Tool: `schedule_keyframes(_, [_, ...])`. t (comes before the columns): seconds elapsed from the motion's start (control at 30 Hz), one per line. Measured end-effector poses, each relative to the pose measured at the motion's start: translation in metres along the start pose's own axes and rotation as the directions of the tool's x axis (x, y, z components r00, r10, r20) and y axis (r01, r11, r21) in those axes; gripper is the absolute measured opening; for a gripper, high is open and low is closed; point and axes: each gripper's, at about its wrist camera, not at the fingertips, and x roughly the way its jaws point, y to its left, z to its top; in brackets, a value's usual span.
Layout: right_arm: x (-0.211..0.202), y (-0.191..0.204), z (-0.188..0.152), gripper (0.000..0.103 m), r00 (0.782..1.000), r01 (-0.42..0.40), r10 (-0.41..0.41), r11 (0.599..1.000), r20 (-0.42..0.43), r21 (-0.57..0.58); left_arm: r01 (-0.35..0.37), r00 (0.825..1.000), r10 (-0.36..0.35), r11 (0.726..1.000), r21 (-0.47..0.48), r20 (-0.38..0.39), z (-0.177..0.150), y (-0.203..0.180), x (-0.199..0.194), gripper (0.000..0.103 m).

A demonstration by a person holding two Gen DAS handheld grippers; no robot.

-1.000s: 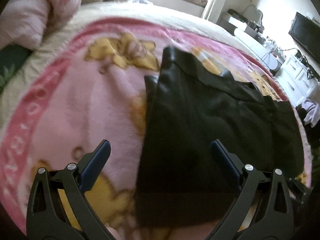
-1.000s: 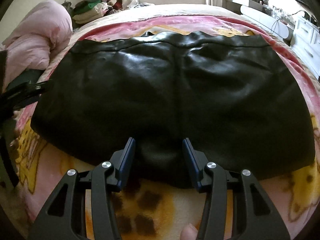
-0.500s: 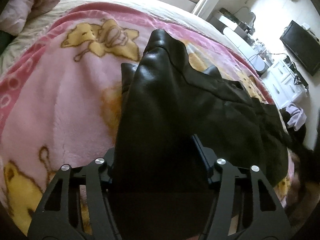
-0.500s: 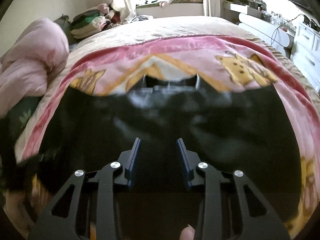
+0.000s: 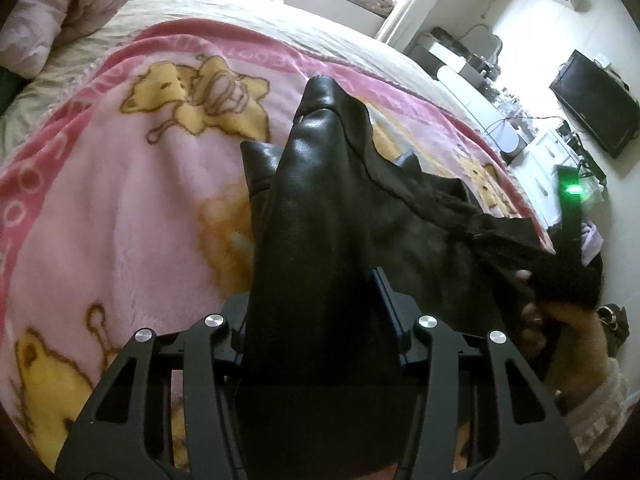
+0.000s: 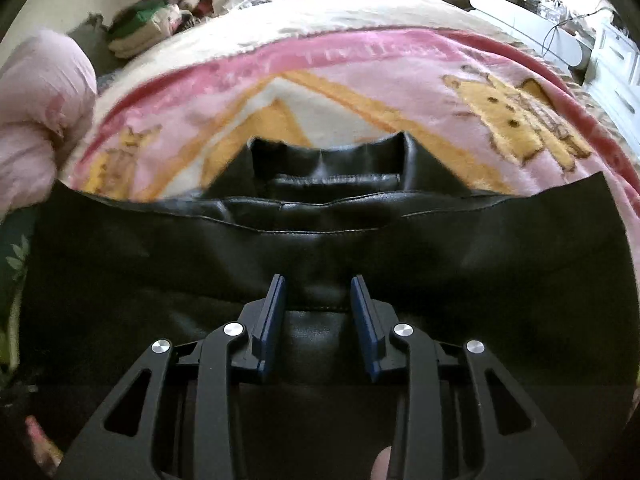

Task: Fold large clothes
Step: 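Lift the folded jacket with the left gripper while the right gripper lifts its other end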

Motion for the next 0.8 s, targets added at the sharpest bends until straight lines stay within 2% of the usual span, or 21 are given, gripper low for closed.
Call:
schedule_keyframes(0.1, [-0.048,0.002,-0.018,0.029,0.993,-0.083,0.084,0.996,0.084,-0.025,0.012,1.0,-0.012,1.0,-0.003,0.004,0.001,-0.001,-0.003,0.041])
schedule_keyframes(0.23, [-0.086,0.007,-0.059,0.029,0.987,-0.103,0.112,0.991,0.114,-0.08,0.022,1.0,-0.022,1.0,0.002,0.015,0.002,-0.003,-0.007,0.041])
schedule_keyframes(0.3, [-0.086,0.004,-0.078,0.029,0.99,-0.106,0.111,0.992,0.083,-0.064,0.026,1.0,-0.026,1.0,0.005,0.018,0.002,-0.004,-0.008,0.041])
schedule_keyframes(0.4, [-0.057,-0.001,-0.097,0.029,0.997,-0.082,0.081,0.996,-0.008,-0.042,0.037,0.999,-0.037,0.999,0.0,0.022,0.003,-0.003,-0.01,0.037])
schedule_keyframes(0.47, [-0.048,0.001,-0.101,0.029,0.998,-0.07,0.07,0.996,-0.001,-0.056,0.037,0.999,-0.037,0.999,0.008,0.026,0.003,-0.004,-0.012,0.036])
schedule_keyframes(0.57, [-0.062,0.004,-0.101,0.031,0.996,-0.077,0.08,0.994,0.035,-0.076,0.037,0.999,-0.037,0.999,0.01,0.026,0.004,-0.004,-0.012,0.036])
schedule_keyframes(0.63, [-0.086,0.009,-0.109,0.052,0.984,-0.135,0.145,0.986,0.107,-0.096,0.05,0.999,-0.05,0.999,0.0,0.021,0.006,-0.002,-0.012,0.036])
schedule_keyframes(0.67, [-0.1,0.019,-0.116,0.067,0.975,-0.151,0.171,0.978,0.145,-0.142,0.057,0.998,-0.057,0.998,-0.002,0.018,0.007,-0.001,-0.012,0.036])
schedule_keyframes(0.73, [-0.118,0.038,-0.13,0.07,0.959,-0.175,0.218,0.959,0.183,-0.225,0.062,0.998,-0.062,0.998,0.001,0.012,0.008,-0.001,-0.012,0.036])
schedule_keyframes(0.8, [-0.126,0.063,-0.148,0.08,0.946,-0.194,0.262,0.928,0.19,-0.317,0.064,0.998,-0.064,0.998,0.01,0.007,0.008,-0.002,-0.013,0.036])
